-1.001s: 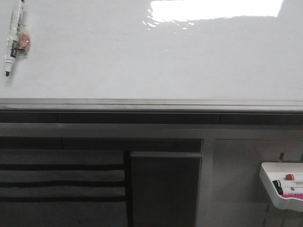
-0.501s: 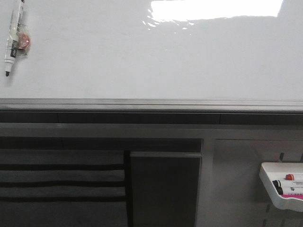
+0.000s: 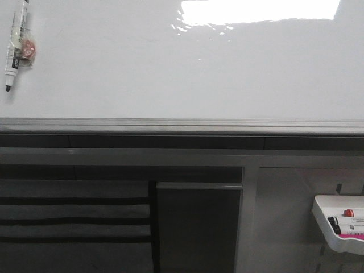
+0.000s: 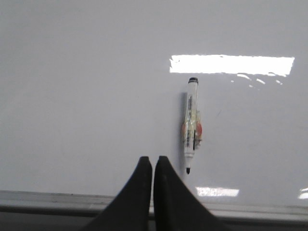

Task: Write number 3 on whiteboard

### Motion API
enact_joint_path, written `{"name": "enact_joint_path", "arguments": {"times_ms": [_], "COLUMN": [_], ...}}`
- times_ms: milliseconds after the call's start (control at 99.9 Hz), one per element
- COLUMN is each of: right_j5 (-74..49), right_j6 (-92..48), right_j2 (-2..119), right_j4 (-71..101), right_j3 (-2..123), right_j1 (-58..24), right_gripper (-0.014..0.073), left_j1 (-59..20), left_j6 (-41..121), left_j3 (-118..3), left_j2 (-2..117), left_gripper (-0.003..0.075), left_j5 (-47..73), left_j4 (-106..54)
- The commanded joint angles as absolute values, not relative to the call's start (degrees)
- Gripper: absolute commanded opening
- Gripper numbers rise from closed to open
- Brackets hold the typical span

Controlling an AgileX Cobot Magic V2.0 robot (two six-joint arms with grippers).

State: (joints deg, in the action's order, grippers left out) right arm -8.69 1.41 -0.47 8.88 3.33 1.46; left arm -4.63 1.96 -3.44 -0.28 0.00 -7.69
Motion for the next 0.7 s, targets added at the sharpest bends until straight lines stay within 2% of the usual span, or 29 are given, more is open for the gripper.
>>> {"name": "enact_joint_path", "arguments": {"times_ms": [0, 360, 470, 691], "right_j5": [-6.8, -23.1, -26.3, -22.5], "right_j6": [0.8, -9.4, -9.4, -9.4], "right_j2": [-0.6, 15.8, 21.4, 26.9], "right_j4": [9.2, 8.8, 8.8, 9.0], "right_j3": [9.8, 27.5, 30.7, 30.7], "right_j1": [1.7, 1.7, 1.7, 1.7], "right_gripper": [-0.0069, -0.0069, -0.0069, -0.0069], "left_j1": [-4.4, -4.4, -4.4, -4.4], "left_j6": [1.4, 3.3, 3.3, 3.3], "left_j3": [-10.1, -30.4, -32.1, -31.9], "left_j2": [-0.4, 15.1, 18.9, 23.8], "left_gripper": [-0.0020, -0.0020, -0.0020, -0.0020], "left_j5": [-0.9, 18.8, 17.7, 16.2], "left_j4": [-8.6, -7.7, -7.7, -7.5]}}
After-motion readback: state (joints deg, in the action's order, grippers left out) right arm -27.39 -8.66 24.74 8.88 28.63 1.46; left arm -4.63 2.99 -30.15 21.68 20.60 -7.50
